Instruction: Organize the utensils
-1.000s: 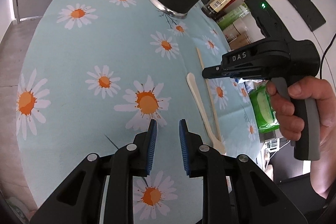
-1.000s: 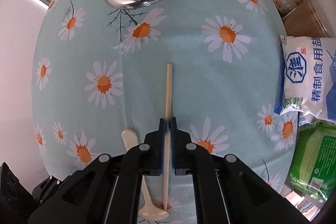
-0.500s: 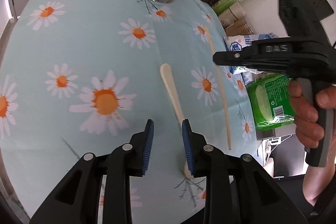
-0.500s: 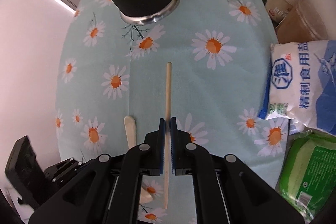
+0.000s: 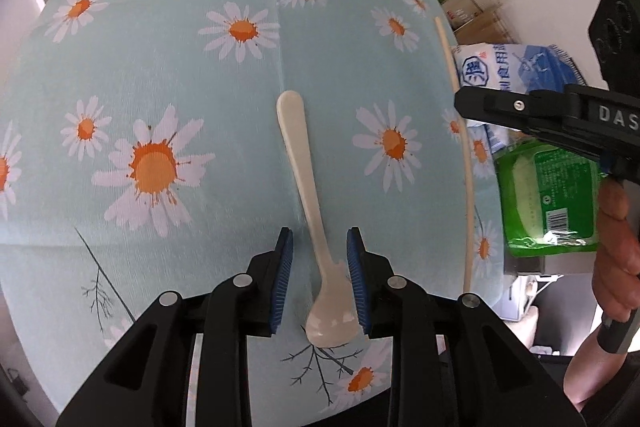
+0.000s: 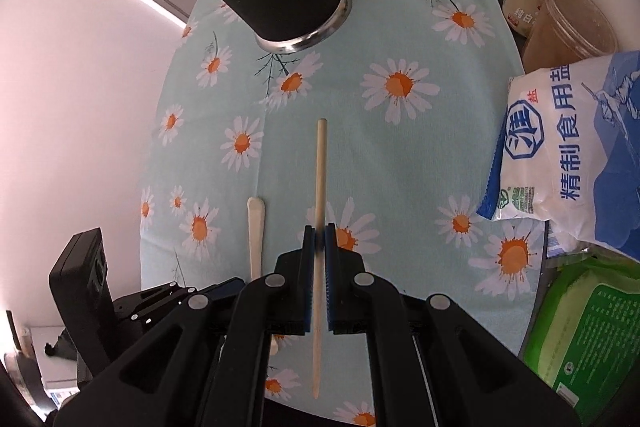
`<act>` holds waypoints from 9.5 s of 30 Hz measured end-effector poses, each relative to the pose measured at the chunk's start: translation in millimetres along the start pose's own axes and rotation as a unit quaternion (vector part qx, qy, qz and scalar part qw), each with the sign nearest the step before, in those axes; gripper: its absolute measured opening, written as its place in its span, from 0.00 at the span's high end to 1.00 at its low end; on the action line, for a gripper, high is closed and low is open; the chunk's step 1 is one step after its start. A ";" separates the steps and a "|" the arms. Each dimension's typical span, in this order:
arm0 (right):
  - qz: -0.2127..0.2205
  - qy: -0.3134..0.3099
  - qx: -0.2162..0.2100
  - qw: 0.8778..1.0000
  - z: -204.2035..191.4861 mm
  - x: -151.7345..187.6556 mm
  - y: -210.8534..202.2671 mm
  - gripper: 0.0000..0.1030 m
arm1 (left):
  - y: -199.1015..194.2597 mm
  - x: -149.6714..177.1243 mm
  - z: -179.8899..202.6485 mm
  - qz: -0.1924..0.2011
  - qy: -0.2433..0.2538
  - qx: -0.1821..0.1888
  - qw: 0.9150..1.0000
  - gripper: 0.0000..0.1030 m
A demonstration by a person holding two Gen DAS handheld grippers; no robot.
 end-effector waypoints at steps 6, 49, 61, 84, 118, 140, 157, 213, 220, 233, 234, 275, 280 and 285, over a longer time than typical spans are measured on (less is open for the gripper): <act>-0.006 -0.017 -0.012 1.000 2.0 5.4 1.9 0.94 | 8.4 -1.0 13.4 -0.030 0.038 -0.081 0.996 0.74; 0.076 -0.014 -0.019 0.997 -53.0 2.9 -9.4 0.94 | -64.4 -37.1 -3.1 0.078 0.082 -0.044 0.993 0.94; 0.162 -0.028 -0.037 0.986 -72.7 -31.6 -39.7 0.94 | -108.0 -85.3 -2.5 0.141 0.094 -0.027 0.985 0.94; 0.357 -0.068 -0.058 0.930 -110.1 -124.6 -125.0 0.94 | -175.4 -171.6 23.7 0.247 0.164 0.018 0.955 0.94; 0.502 -0.062 -0.050 0.861 -93.5 -242.3 -180.3 0.94 | -211.6 -298.0 54.2 0.375 0.199 0.142 0.894 0.94; 0.477 -0.063 -0.009 0.877 -73.4 -233.2 -121.8 0.81 | -141.1 -289.8 21.7 0.343 0.168 0.134 0.915 0.84; 0.482 -0.059 -0.016 0.874 -80.8 -194.4 -158.7 0.71 | -193.7 -253.0 24.0 0.375 0.168 0.135 0.902 0.75; 0.311 -0.150 0.012 0.938 -4.5 106.2 -106.7 0.05 | -137.5 53.3 38.3 0.293 0.107 -0.058 0.949 0.06; 0.300 -0.141 0.022 0.943 -4.2 113.6 -102.2 0.05 | -131.4 59.8 30.1 0.280 0.104 -0.061 0.952 0.06; 0.293 -0.150 0.018 0.944 -17.1 120.4 -97.0 0.05 | -133.0 67.0 31.9 0.273 0.114 -0.064 0.953 0.06; 0.293 -0.152 0.018 0.944 -17.7 121.0 -96.2 0.05 | -132.8 67.5 32.3 0.273 0.114 -0.064 0.953 0.06; 0.275 -0.162 0.019 0.948 -21.6 124.9 -85.3 0.05 | -121.8 70.1 35.6 0.252 0.117 -0.059 0.959 0.06; 0.273 -0.163 0.020 0.948 -20.4 123.9 -84.2 0.05 | -120.3 68.9 35.4 0.253 0.113 -0.061 0.959 0.06; 0.273 -0.162 0.021 0.948 -18.8 122.1 -84.7 0.05 | -121.1 68.1 35.7 0.252 0.111 -0.058 0.960 0.06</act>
Point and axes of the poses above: each gripper's, at about its wrist camera, not at the fingertips, and y roughly the way its jaws point, z to its right, x to its underside, the point moved 8 cm from there along y, roughly the way its jaws point
